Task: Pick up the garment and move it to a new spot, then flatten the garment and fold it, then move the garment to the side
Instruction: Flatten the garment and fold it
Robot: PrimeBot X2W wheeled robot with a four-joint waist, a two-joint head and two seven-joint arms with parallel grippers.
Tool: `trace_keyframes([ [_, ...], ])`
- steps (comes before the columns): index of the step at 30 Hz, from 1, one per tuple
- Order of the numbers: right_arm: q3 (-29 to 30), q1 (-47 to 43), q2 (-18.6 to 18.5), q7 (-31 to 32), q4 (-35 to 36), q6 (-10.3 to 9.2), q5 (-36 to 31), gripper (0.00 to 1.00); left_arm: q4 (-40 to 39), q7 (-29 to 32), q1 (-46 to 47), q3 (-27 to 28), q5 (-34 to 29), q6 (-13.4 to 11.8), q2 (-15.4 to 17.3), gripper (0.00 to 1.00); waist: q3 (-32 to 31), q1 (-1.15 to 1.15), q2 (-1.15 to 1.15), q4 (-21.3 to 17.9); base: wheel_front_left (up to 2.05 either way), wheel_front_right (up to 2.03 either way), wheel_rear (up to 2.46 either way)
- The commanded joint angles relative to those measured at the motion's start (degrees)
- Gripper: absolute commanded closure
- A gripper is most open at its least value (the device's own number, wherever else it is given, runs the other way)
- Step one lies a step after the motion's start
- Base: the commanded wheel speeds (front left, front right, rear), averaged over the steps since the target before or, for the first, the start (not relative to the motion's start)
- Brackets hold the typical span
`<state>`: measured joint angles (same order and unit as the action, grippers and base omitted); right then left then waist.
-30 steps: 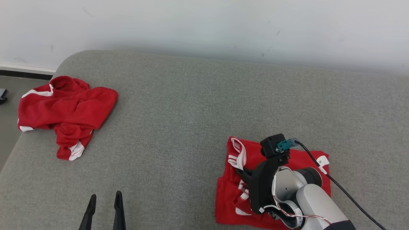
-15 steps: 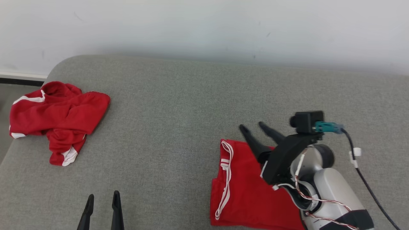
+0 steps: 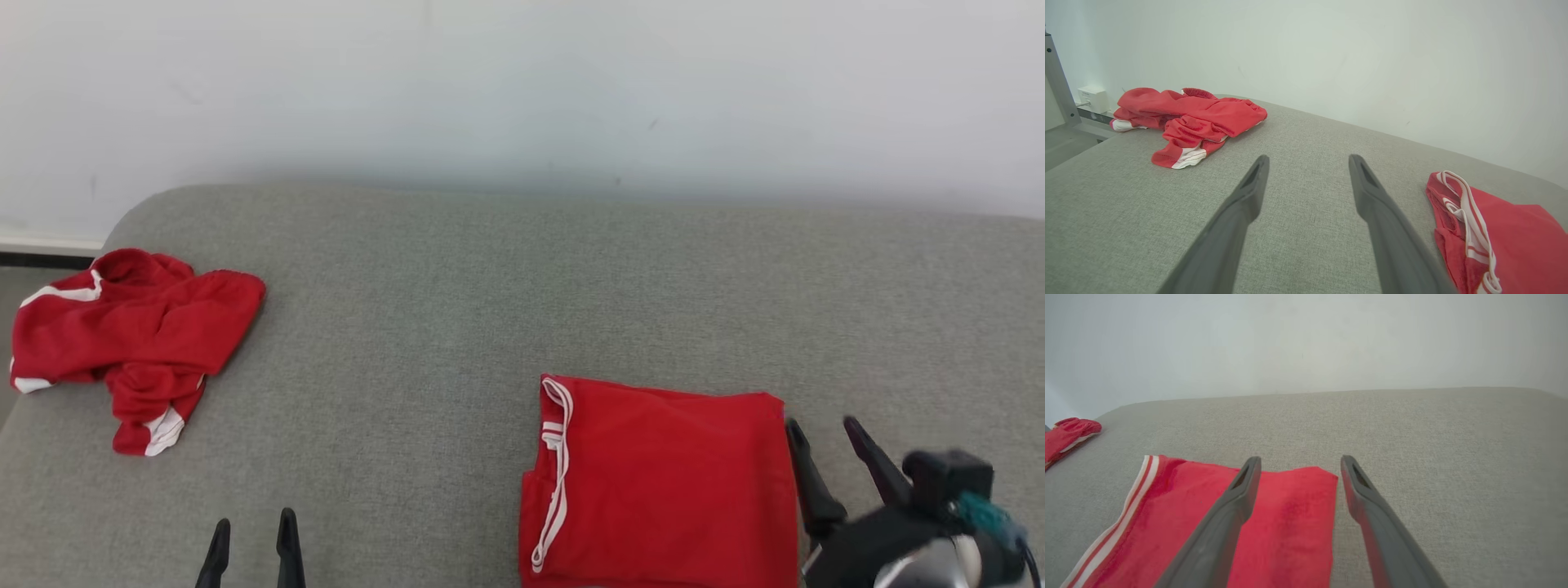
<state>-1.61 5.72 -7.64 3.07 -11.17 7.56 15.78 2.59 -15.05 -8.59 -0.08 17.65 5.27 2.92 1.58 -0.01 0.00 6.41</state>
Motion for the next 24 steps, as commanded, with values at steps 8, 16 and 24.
trace_keyframes([
  [8,1.06,-9.21,0.14,-8.31,0.48,-0.12,-1.15,0.0,-0.21,-0.16,-2.49,1.01,-0.54,0.24,-0.04,0.0,-3.12,0.01,0.0,-3.59,0.0,0.0,0.0],
  [16,-0.66,-12.35,-0.41,-11.07,0.31,-0.13,-2.38,0.0,-0.22,-0.16,-3.6,1.45,-1.05,0.74,-0.03,0.0,-4.63,0.01,0.0,-5.05,0.0,0.0,0.0],
  [24,-0.32,-13.35,0.12,-13.04,-0.83,-0.13,-2.92,0.0,0.73,-0.16,-4.55,1.73,-1.8,1.19,-0.05,0.0,-5.8,0.01,0.0,-5.17,0.0,0.0,0.0],
])
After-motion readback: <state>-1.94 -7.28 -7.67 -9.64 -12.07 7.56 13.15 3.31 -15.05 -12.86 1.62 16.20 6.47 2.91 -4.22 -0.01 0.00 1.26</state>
